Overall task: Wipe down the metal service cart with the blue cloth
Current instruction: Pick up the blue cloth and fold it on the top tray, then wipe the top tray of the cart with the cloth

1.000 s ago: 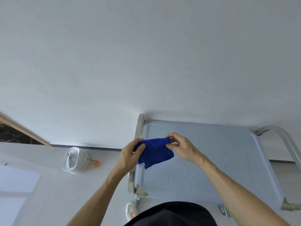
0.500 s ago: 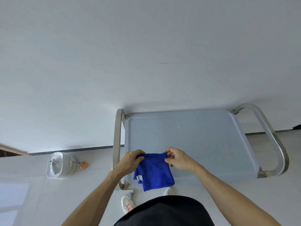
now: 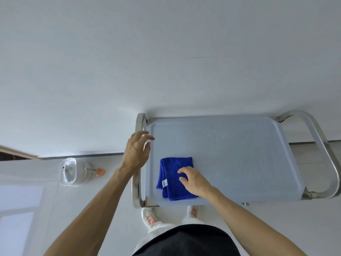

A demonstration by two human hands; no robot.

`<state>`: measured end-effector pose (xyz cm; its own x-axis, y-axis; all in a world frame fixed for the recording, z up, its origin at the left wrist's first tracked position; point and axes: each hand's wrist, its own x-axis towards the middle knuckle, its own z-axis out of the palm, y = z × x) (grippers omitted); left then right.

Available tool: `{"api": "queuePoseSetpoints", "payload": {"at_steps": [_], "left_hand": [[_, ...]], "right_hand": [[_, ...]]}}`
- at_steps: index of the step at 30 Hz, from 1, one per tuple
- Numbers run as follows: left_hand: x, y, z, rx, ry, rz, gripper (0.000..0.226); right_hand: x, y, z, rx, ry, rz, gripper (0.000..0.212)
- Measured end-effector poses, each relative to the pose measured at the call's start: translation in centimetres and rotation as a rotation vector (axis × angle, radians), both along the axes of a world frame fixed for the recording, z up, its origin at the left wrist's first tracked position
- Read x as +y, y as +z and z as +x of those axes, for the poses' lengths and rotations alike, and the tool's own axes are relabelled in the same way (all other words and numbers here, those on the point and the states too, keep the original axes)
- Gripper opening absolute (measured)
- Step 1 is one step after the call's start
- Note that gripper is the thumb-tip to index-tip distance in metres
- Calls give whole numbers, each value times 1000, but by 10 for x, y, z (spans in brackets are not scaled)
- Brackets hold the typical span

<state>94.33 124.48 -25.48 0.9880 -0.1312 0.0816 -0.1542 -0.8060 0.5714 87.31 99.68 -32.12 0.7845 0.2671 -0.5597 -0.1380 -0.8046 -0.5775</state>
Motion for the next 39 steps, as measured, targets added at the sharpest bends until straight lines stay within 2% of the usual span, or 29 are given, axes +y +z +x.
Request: {"api": "queuePoseSetpoints", "payload": {"at_steps": [5,8,13,22,25,29,33,36,39], "left_hand": [[-3,-16,3,105,64,96,50],[-9,-29,-7,101,32,187,50],[-5,-33,-4,77,15,80,44],[0,-45,-2,-75,-4,46,51],[0,-45,-3,-66,33,2,48],[-3,-45,-2,-85,75,19,50],[-5,-43,-1,-98,111,18,54],[-7,-44,-2,-94,108,17,55],[-6,-46,0,-98,105,17,55]], "right_hand": [[21,-18,5,-227,51,-130,50],[39,-36,3,-207,89,-279,61],[59,-67,-11,-380,88,-425,62],[89,-86,63,-560,-11,-386,44],[99,-93,49,-612,-9,-403,51],[109,-102,-9,-627,36,-342,52],[90,-107,-65,-642,176,-307,55],[68,-107,-62,-636,236,-298,58],[66,-105,-25,-611,168,-355,59]]}}
